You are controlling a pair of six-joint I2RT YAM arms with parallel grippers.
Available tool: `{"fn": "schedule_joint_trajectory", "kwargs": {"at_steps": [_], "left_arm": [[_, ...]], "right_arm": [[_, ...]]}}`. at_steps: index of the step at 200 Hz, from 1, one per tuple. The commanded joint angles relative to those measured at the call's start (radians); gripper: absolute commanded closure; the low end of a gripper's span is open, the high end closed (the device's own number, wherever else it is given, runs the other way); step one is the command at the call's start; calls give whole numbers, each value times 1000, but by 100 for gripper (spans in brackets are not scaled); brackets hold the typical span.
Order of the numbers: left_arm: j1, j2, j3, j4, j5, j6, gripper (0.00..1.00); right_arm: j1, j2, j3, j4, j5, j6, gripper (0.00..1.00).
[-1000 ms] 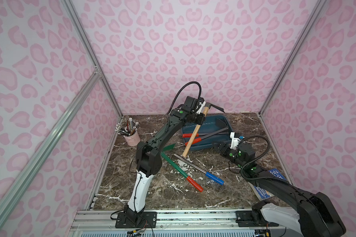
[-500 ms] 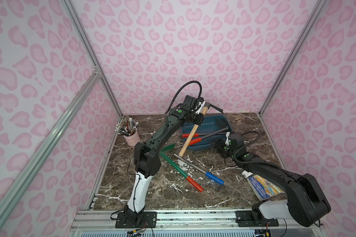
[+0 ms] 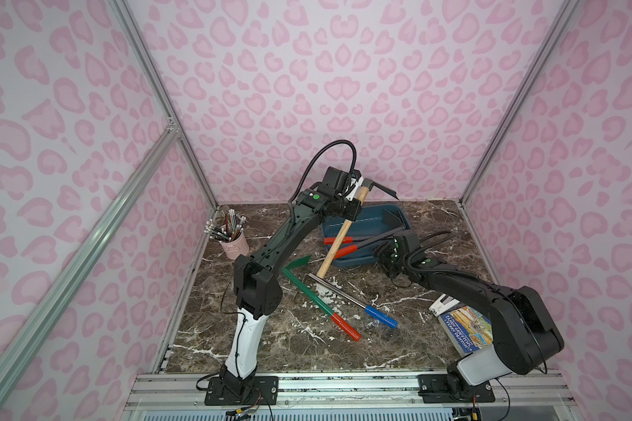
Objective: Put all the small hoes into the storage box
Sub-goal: Adjust the storage box at the center of the board.
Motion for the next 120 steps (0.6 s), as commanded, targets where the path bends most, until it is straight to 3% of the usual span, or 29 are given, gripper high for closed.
{"fn": "schedule_joint_trajectory", "kwargs": {"at_steps": [1, 120], "left_arm": [[1, -26, -10, 74, 4, -4, 95], [1, -66, -46, 65, -9, 5, 95]], "right_arm": [[9, 19, 25, -22, 33, 52, 36], [50, 210, 189, -112, 83, 89, 50]]}}
